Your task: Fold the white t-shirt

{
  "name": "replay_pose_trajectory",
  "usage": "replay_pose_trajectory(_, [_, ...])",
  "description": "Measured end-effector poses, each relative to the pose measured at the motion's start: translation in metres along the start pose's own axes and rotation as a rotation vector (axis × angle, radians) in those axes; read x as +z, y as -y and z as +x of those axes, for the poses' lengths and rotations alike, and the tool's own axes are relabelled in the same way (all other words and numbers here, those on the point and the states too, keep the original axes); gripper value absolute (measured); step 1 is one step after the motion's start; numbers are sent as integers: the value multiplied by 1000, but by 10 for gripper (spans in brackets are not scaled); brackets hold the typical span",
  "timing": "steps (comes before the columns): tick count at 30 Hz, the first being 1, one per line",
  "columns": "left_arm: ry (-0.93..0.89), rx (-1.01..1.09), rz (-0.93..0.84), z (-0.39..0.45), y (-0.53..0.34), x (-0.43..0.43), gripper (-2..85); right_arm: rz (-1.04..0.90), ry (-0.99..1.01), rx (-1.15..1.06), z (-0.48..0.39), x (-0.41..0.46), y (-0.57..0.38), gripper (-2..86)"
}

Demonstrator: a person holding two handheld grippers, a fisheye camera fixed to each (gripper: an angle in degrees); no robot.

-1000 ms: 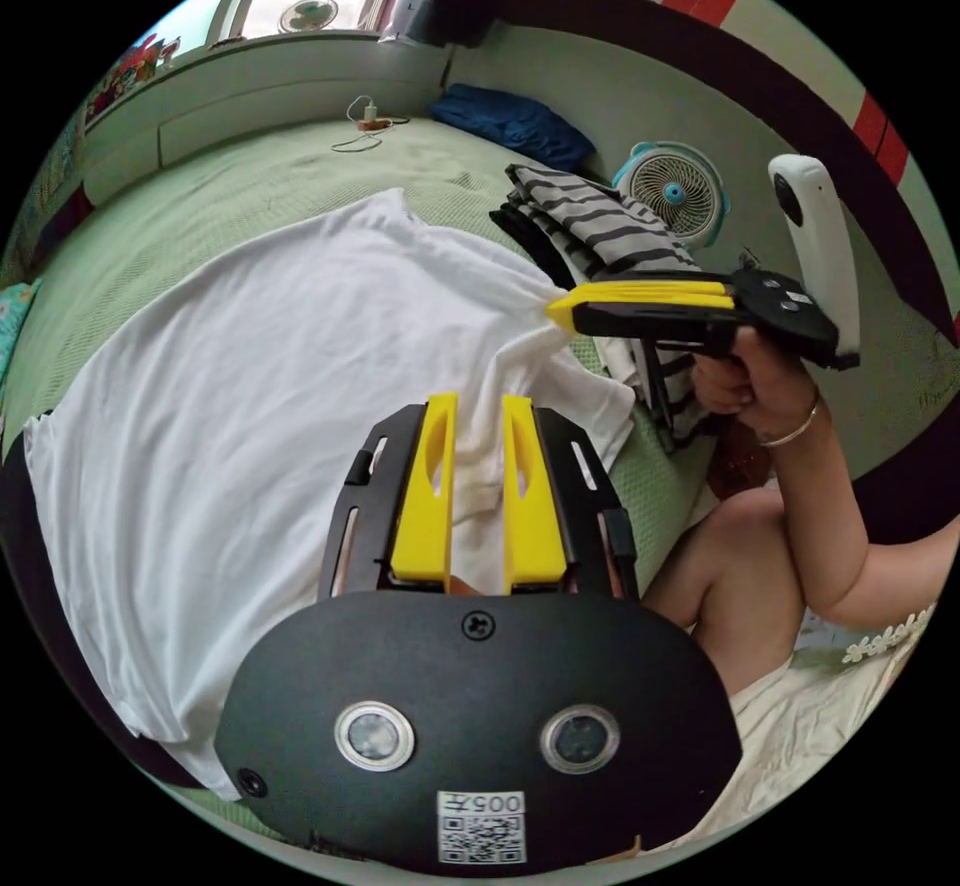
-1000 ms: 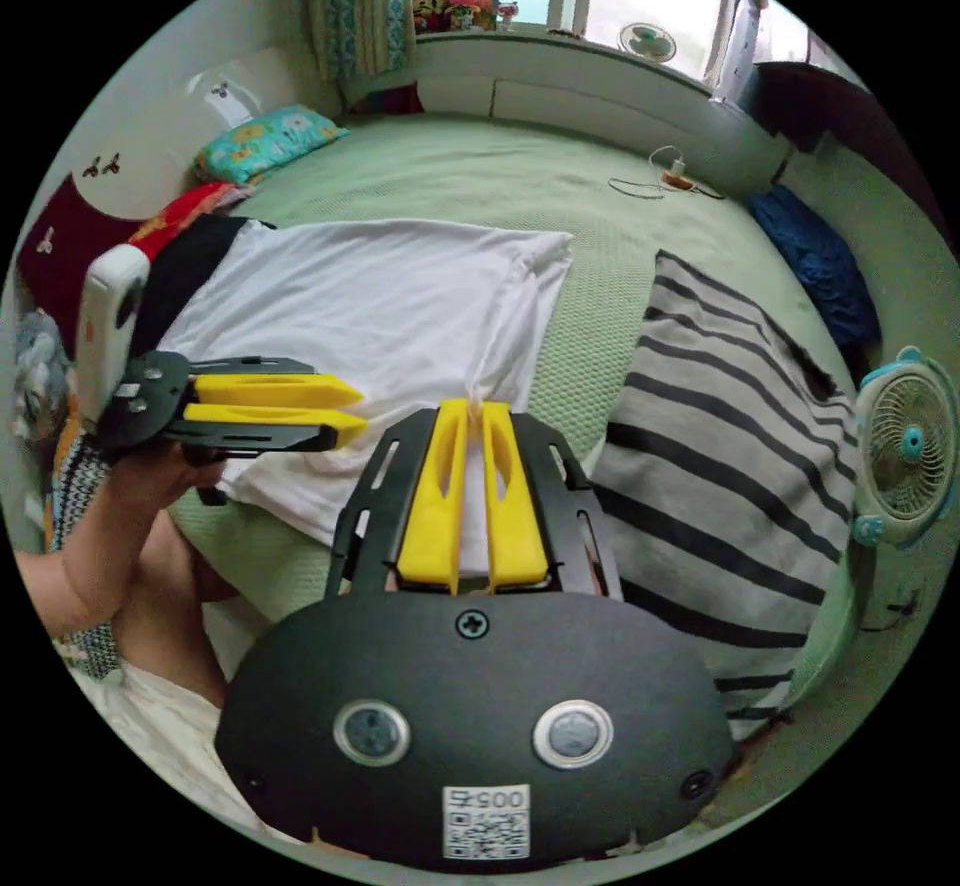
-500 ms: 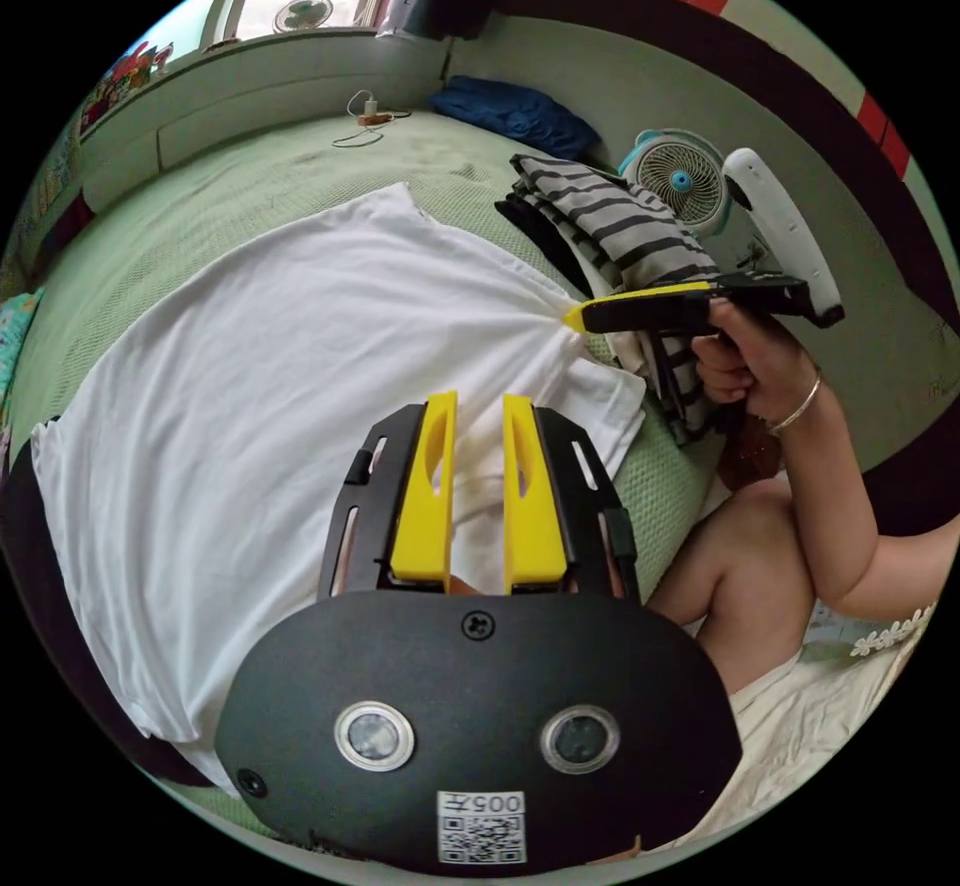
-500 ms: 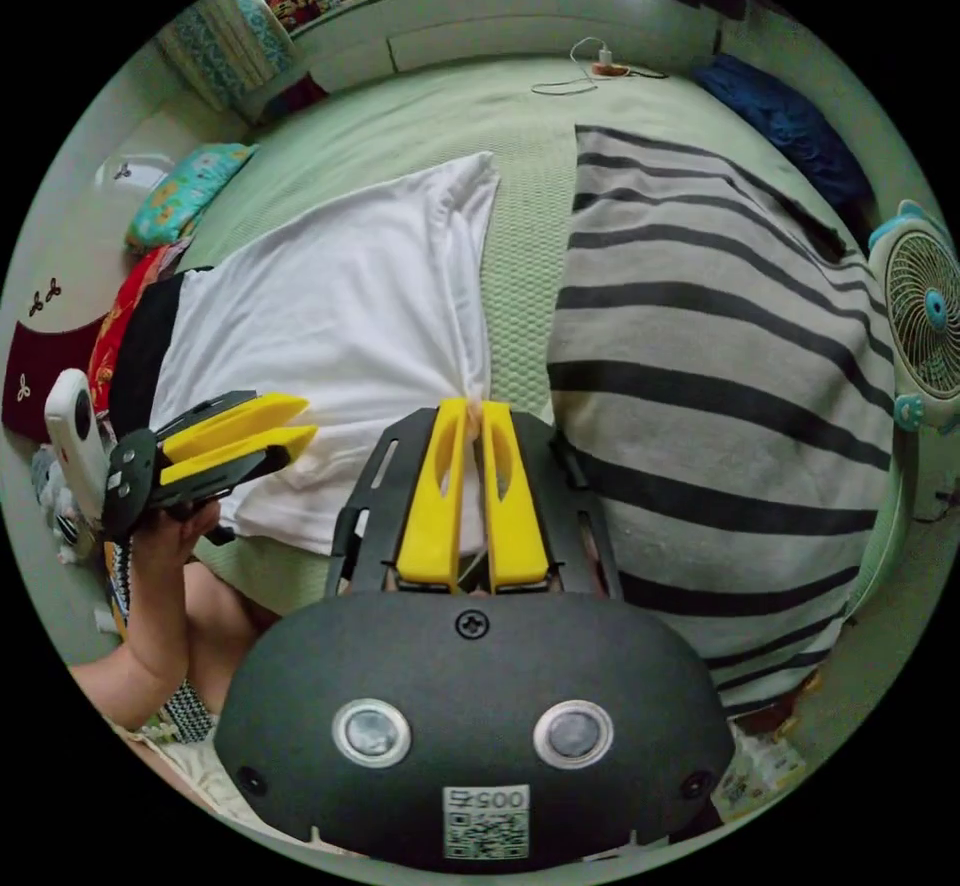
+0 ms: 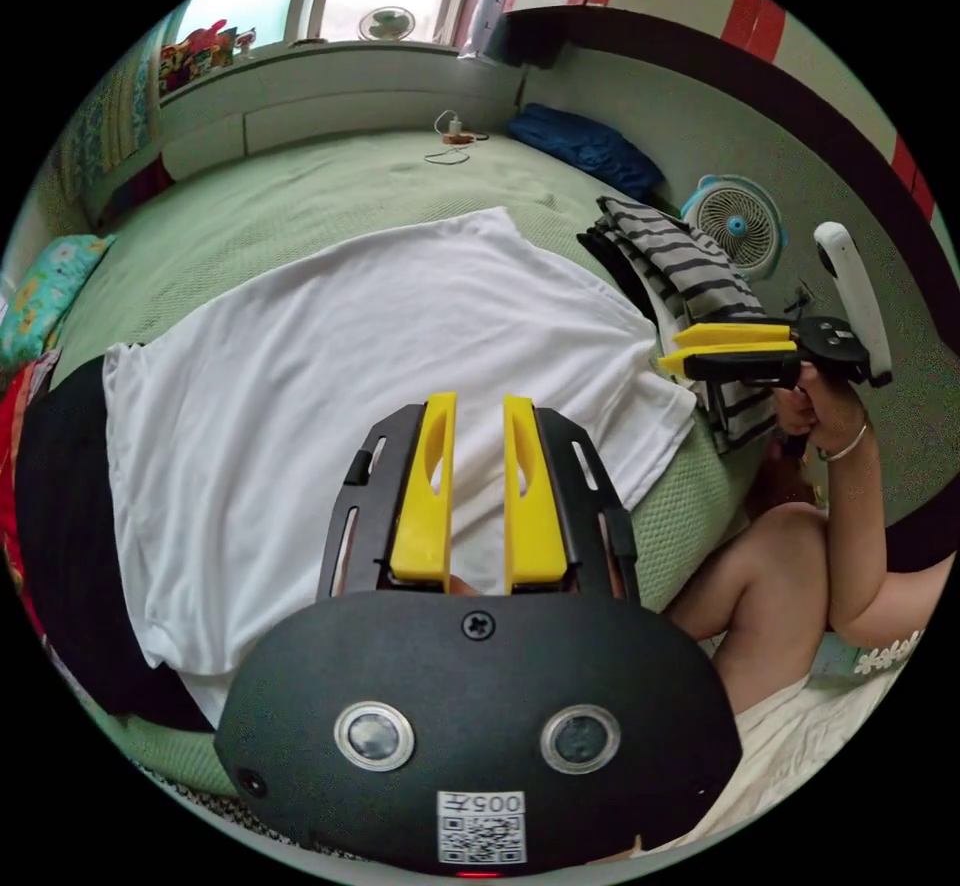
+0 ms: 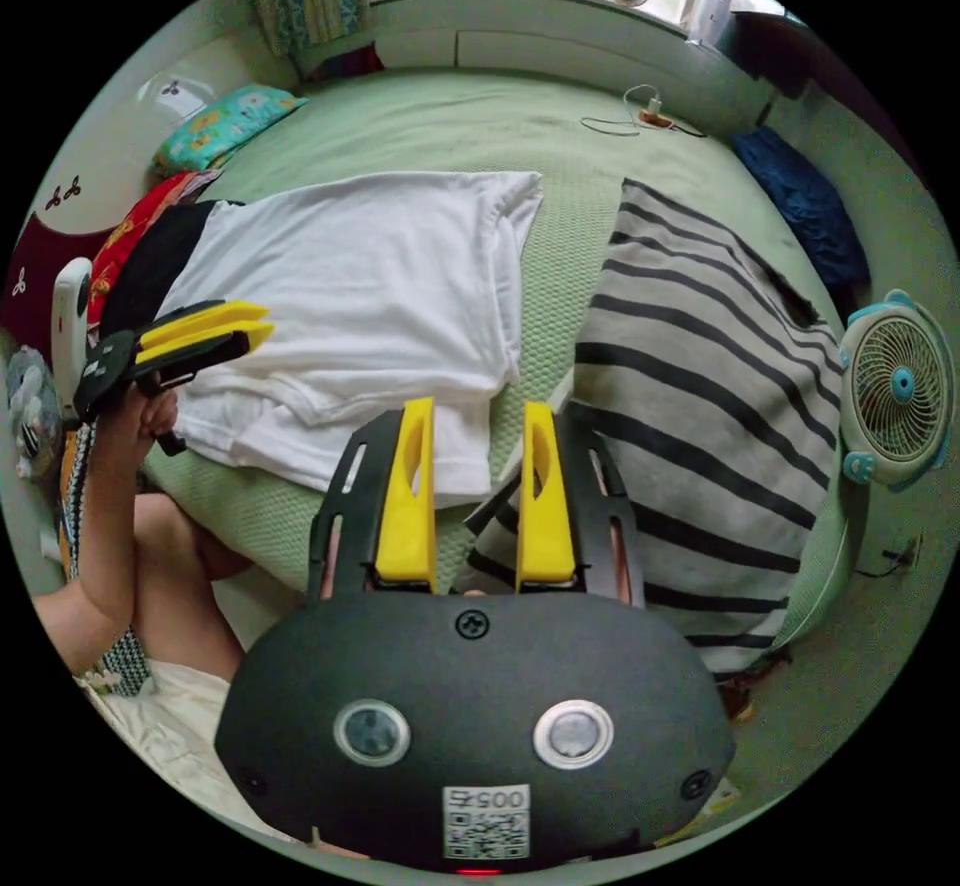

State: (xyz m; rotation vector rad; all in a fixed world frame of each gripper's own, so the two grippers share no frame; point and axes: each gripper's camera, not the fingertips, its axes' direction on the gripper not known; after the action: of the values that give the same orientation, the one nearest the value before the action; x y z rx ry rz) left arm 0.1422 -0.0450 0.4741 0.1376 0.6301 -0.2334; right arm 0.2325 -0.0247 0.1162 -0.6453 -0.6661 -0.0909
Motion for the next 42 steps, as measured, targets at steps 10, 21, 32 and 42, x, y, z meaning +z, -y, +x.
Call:
replay_pose_trajectory(10, [112, -17, -58, -3, -16, 17, 83, -137, -15, 94, -7, 25, 20, 98])
replay_pose_trajectory(21, [166, -58, -162, -10, -34, 44, 84, -100, -85, 75, -10, -10, 6, -15])
replay_pose_trajectory(32, [51, 10, 23, 28, -29, 36, 107, -104, -88, 109, -3, -26, -10, 23])
replay_pose_trajectory(42, [-137, 325, 5, 168, 9, 105, 179, 327, -161, 292, 22, -83, -40, 20])
